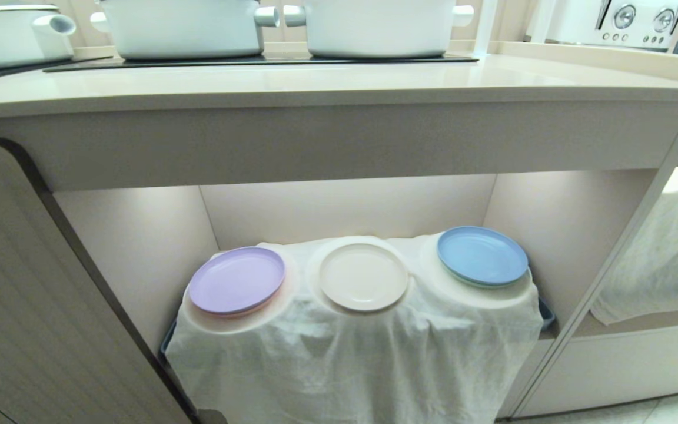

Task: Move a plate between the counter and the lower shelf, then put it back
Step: Pick up the plate in the cupboard

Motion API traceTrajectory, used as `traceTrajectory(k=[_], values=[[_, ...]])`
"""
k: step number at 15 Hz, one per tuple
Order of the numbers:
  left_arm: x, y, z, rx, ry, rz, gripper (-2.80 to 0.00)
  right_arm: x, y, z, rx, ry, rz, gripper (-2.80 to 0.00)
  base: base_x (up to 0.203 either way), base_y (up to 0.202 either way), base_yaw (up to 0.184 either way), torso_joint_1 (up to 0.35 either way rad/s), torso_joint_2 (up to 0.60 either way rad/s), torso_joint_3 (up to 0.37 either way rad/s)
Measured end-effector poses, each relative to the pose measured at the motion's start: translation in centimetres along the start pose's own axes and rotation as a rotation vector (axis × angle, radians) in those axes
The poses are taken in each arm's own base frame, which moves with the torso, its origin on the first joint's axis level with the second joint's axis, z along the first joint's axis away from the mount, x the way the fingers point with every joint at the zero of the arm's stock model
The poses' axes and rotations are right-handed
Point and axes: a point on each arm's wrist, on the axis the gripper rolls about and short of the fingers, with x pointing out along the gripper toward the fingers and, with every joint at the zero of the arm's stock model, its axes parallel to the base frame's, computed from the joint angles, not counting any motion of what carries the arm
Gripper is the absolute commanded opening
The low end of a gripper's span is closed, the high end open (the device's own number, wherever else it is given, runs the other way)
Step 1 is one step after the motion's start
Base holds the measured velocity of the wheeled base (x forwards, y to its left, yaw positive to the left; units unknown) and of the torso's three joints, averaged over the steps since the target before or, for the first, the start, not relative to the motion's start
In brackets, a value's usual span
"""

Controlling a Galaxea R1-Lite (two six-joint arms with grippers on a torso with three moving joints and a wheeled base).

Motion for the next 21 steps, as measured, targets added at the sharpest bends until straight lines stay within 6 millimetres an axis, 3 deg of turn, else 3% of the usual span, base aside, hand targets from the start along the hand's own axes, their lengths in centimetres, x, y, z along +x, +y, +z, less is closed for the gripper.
traceTrajectory(k=[21], values=[[0.00, 0.00, 0.00, 0.000, 0.000, 0.000, -2.80, -0.18, 0.02, -0.10, -0.014, -0.023, -0.003, -2.80, 0.000, 0.000, 0.000, 0.000, 0.00, 0.000]])
